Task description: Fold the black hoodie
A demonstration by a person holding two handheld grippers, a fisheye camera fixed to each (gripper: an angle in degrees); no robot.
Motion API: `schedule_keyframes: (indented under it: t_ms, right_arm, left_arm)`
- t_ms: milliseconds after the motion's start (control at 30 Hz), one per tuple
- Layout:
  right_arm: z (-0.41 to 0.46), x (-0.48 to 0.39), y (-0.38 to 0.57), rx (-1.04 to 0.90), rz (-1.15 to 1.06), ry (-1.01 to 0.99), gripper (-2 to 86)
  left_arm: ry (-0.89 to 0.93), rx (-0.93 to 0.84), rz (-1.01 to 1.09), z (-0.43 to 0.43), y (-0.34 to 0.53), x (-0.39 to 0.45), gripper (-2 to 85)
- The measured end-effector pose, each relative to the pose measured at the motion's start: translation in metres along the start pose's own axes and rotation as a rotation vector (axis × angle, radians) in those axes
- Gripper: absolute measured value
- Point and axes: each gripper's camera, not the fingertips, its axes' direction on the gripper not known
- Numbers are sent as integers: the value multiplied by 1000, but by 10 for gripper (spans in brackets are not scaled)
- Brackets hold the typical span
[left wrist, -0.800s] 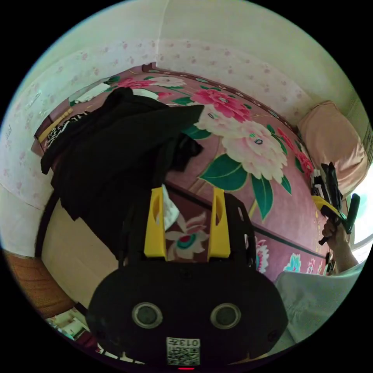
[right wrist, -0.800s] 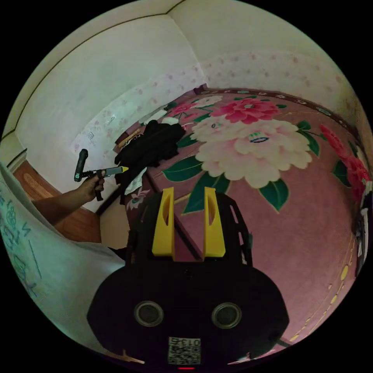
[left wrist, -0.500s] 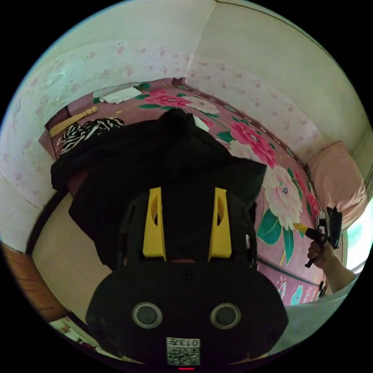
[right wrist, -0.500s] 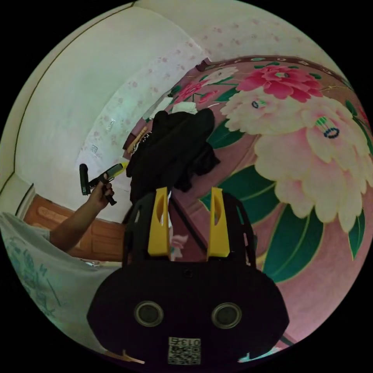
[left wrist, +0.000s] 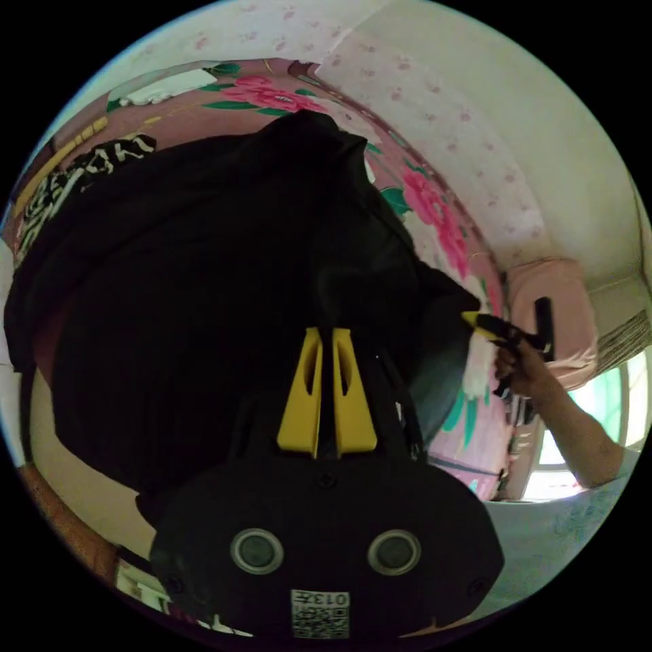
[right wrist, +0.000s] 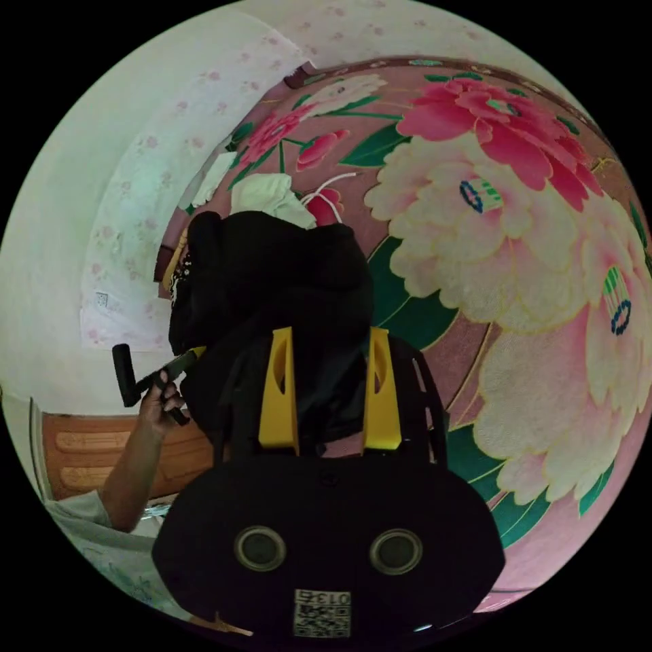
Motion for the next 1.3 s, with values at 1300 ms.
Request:
schedule_keyframes:
  t_ms: [1300]
  right_arm:
    - [-711, -172, 703, 1372, -543, 1316, 1]
  left_arm:
    - [1283, 716, 1164, -218, -5, 455, 7]
